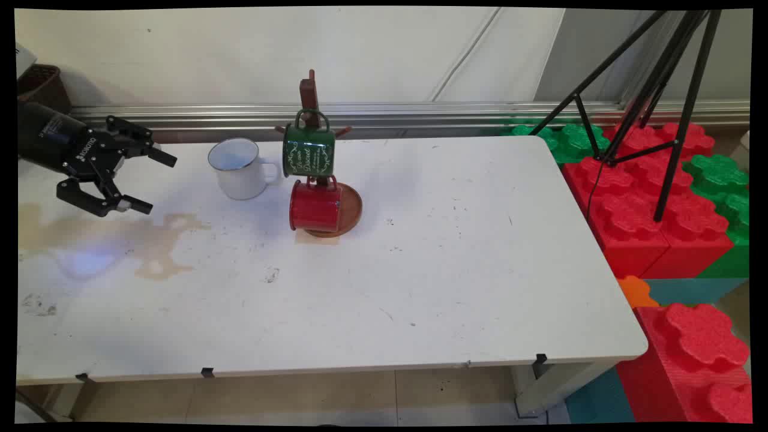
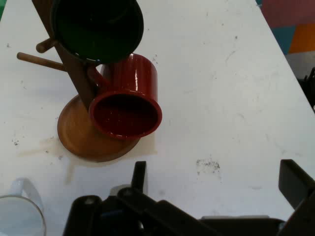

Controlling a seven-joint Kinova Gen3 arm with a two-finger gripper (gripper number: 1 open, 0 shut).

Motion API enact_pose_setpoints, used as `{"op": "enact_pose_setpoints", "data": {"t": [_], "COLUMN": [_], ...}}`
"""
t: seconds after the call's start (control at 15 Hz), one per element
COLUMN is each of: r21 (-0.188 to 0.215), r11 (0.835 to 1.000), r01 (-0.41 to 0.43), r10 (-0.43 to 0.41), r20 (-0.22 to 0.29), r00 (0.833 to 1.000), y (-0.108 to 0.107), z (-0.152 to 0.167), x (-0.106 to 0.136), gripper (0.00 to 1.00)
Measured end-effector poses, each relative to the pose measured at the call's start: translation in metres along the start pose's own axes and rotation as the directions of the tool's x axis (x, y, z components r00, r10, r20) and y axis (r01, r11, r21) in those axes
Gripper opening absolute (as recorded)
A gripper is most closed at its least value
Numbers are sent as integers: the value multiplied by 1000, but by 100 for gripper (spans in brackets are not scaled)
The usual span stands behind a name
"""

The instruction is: Pick up the red mug from the rack

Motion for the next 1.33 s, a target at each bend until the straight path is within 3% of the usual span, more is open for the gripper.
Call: {"op": "enact_pose_setpoints", "data": {"t": [0.47, 1.33], "r21": [0, -8], "r11": [999, 992], "r01": [43, 128], "r10": [-43, -128], "r20": [-19, -73], "r00": [999, 989], "y": [-4, -24], "z": [17, 94], "x": [-3, -25], "gripper": [100, 100]}}
